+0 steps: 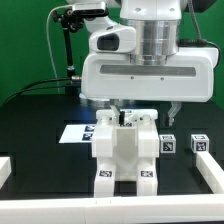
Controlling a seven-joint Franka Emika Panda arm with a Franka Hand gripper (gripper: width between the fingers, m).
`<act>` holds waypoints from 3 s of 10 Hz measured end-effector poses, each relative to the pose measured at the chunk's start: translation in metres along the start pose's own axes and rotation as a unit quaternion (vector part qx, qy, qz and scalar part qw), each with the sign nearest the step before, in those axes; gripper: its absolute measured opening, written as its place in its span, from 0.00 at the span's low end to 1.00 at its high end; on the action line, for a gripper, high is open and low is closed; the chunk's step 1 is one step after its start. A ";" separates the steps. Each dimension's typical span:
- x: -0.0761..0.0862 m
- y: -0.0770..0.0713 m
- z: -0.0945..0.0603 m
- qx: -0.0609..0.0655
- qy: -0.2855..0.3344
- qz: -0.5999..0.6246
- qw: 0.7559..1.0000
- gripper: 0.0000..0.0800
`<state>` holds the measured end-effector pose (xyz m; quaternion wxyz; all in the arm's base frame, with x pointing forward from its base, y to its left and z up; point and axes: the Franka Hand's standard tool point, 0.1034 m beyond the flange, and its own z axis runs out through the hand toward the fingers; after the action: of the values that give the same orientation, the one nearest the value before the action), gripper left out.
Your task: Assemble chair
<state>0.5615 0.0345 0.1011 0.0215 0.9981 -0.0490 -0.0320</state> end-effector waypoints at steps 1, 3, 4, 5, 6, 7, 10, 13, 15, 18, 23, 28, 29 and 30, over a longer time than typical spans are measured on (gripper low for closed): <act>0.000 0.000 0.000 0.000 0.000 0.001 1.000 0.81; 0.000 -0.001 -0.003 0.001 0.001 0.000 1.000 0.81; -0.001 -0.002 -0.012 0.004 0.000 0.000 1.000 0.81; -0.002 -0.004 -0.026 0.008 -0.001 -0.001 1.000 0.81; -0.003 -0.005 -0.042 0.013 -0.001 -0.001 1.000 0.81; -0.002 -0.005 -0.037 0.012 0.001 0.000 1.000 0.81; -0.002 -0.005 -0.035 0.011 -0.001 -0.001 1.000 0.81; -0.019 -0.026 -0.033 0.016 0.000 0.004 1.000 0.81; -0.050 -0.058 -0.027 0.018 -0.001 0.021 1.000 0.81; -0.052 -0.067 -0.033 0.023 0.001 0.034 0.999 0.81; -0.090 -0.099 -0.005 0.020 0.003 0.103 0.995 0.81; -0.095 -0.111 0.010 0.031 0.012 0.163 0.986 0.81; -0.095 -0.111 0.011 0.032 0.012 0.168 0.985 0.81; -0.102 -0.108 0.022 0.042 0.014 0.201 0.979 0.81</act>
Offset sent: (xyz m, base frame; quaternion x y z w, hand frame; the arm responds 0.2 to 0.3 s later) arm -0.0067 -0.0008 0.0277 -0.0060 -0.0179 -0.0058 0.9998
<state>0.4691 0.1511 0.0807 -0.0135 0.9681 -0.2500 -0.0112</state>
